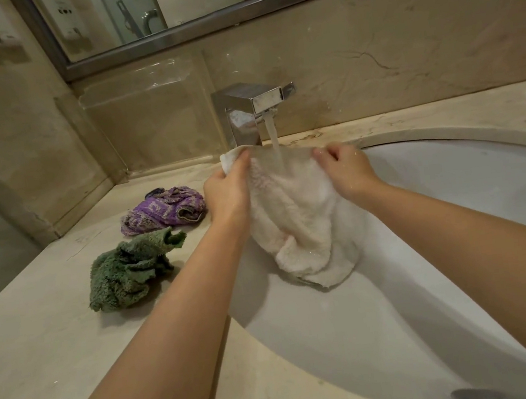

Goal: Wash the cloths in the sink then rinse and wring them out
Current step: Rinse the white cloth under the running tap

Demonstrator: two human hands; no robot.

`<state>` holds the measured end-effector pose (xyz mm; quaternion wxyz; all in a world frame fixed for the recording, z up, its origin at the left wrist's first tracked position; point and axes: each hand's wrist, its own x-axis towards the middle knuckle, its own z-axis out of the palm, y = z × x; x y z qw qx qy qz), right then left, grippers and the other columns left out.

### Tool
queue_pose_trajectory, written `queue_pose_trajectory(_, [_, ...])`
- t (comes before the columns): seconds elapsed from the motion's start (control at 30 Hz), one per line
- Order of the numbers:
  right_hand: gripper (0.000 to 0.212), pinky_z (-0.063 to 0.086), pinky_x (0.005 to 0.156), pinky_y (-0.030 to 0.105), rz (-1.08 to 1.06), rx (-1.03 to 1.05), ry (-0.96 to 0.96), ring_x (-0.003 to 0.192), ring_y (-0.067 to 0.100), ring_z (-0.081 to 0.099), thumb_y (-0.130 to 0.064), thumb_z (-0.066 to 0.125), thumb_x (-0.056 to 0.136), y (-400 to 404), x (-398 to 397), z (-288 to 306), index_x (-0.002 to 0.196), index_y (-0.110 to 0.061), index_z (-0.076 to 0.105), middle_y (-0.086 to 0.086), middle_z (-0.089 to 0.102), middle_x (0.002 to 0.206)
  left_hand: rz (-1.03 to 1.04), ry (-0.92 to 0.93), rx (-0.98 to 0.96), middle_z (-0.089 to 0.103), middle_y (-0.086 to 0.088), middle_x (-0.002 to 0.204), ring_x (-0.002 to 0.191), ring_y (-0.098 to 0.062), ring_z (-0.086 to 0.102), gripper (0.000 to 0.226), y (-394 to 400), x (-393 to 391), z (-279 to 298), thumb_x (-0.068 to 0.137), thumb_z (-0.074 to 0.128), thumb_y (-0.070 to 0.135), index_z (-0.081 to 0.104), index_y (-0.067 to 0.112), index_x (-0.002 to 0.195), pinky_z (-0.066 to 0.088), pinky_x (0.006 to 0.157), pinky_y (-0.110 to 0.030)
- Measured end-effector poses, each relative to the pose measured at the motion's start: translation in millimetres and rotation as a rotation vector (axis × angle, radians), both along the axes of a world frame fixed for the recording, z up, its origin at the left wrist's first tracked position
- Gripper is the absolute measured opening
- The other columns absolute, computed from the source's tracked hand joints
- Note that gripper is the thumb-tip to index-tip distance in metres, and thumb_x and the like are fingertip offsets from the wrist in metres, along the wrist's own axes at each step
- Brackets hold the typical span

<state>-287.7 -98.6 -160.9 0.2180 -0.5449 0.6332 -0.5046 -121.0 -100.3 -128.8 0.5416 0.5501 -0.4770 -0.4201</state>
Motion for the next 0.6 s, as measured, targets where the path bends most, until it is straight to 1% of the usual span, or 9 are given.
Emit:
queue_pose_trajectory(0.07, [0.041, 0.027, 0.053, 0.024, -0.039, -0.082, -0.064, 0.057, 0.010, 0.032, -0.027, 0.042, 0.103, -4.3, 2.0, 9.3, 0.064, -0.018, 0.036, -0.003, 0.035, 0.062, 0.009, -0.106, 0.001, 0.068, -0.003, 0.094, 0.095, -0.026, 0.064, 0.029, -0.6, -0.9, -2.0, 0.091, 0.057, 0.048, 0.061, 0.023, 0.077, 0.051, 0.092, -0.043])
queue_pose_trajectory(0.13, [0.040, 0.027, 0.056, 0.027, -0.032, -0.089, -0.099, 0.058, 0.010, 0.033, -0.027, 0.040, 0.104, -7.5, 3.8, 10.3, 0.064, -0.019, 0.037, -0.004, 0.036, 0.063, 0.012, -0.240, -0.009, 0.062, -0.002, 0.081, 0.088, -0.025, 0.061, 0.040, 0.6, -2.3, -4.2, 0.096, 0.046, 0.050, 0.055, 0.020, 0.071, 0.050, 0.086, -0.037])
queue_pose_trajectory(0.2, [0.040, 0.026, 0.057, 0.029, -0.027, -0.077, -0.099, 0.058, 0.010, 0.032, -0.026, 0.041, 0.103, -7.5, 3.7, 6.5, 0.064, -0.019, 0.037, -0.004, 0.036, 0.063, 0.018, -0.353, 0.002, 0.055, -0.001, 0.073, 0.083, -0.025, 0.056, 0.047, 3.6, -4.0, -4.9, 0.099, 0.038, 0.051, 0.050, 0.019, 0.068, 0.043, 0.077, -0.034])
queue_pose_trajectory(0.23, [0.040, 0.026, 0.056, 0.029, -0.026, -0.069, -0.106, 0.058, 0.010, 0.031, -0.026, 0.042, 0.103, -7.0, 3.0, 5.1, 0.064, -0.019, 0.037, -0.004, 0.035, 0.062, 0.012, -0.404, 0.015, 0.056, -0.004, 0.076, 0.085, -0.027, 0.056, 0.049, 4.4, -4.5, -5.5, 0.100, 0.035, 0.052, 0.051, 0.018, 0.069, 0.042, 0.078, -0.034])
queue_pose_trajectory(0.33, [0.039, 0.030, 0.049, 0.023, -0.033, -0.042, -0.182, 0.056, 0.010, 0.034, -0.027, 0.045, 0.102, -6.0, 0.7, 5.6, 0.064, -0.020, 0.043, -0.003, 0.036, 0.060, 0.000, -0.513, 0.045, 0.064, -0.016, 0.104, 0.102, -0.033, 0.059, 0.055, 5.4, -4.5, -5.7, 0.100, 0.029, 0.055, 0.060, 0.011, 0.088, 0.044, 0.091, -0.041])
queue_pose_trajectory(0.4, [0.036, 0.033, 0.043, 0.016, -0.032, -0.023, -0.220, 0.055, 0.011, 0.035, -0.027, 0.047, 0.102, -4.8, 0.5, 7.2, 0.066, -0.020, 0.047, -0.003, 0.037, 0.061, 0.003, -0.522, 0.051, 0.062, -0.016, 0.110, 0.103, -0.032, 0.057, 0.051, 4.6, -3.7, -4.6, 0.100, 0.031, 0.054, 0.057, 0.010, 0.092, 0.043, 0.091, -0.040])
queue_pose_trajectory(0.43, [0.035, 0.033, 0.044, 0.016, -0.033, -0.020, -0.221, 0.055, 0.011, 0.036, -0.027, 0.047, 0.101, -4.5, 0.5, 7.2, 0.067, -0.019, 0.048, -0.002, 0.038, 0.061, 0.002, -0.520, 0.050, 0.061, -0.015, 0.110, 0.102, -0.031, 0.056, 0.050, 4.0, -3.5, -4.5, 0.100, 0.032, 0.053, 0.055, 0.009, 0.091, 0.042, 0.089, -0.039])
queue_pose_trajectory(0.53, [0.031, 0.037, 0.061, 0.025, -0.034, 0.006, -0.246, 0.061, 0.012, 0.040, -0.029, 0.049, 0.100, -3.3, 0.5, 5.2, 0.075, -0.014, 0.057, -0.002, 0.043, 0.064, -0.007, -0.512, 0.055, 0.060, -0.013, 0.106, 0.093, -0.028, 0.054, 0.050, 2.9, -3.2, -5.3, 0.100, 0.035, 0.052, 0.053, 0.010, 0.080, 0.039, 0.079, -0.034])
queue_pose_trajectory(0.6, [0.025, 0.044, 0.074, 0.031, -0.011, 0.051, -0.344, 0.074, 0.017, 0.053, -0.031, 0.052, 0.099, -2.6, 1.3, 5.3, 0.085, -0.012, 0.064, 0.002, 0.055, 0.076, -0.015, -0.501, 0.067, 0.061, -0.014, 0.106, 0.088, -0.026, 0.052, 0.051, 1.5, -2.4, -6.4, 0.099, 0.036, 0.052, 0.056, 0.008, 0.083, 0.037, 0.074, -0.032])
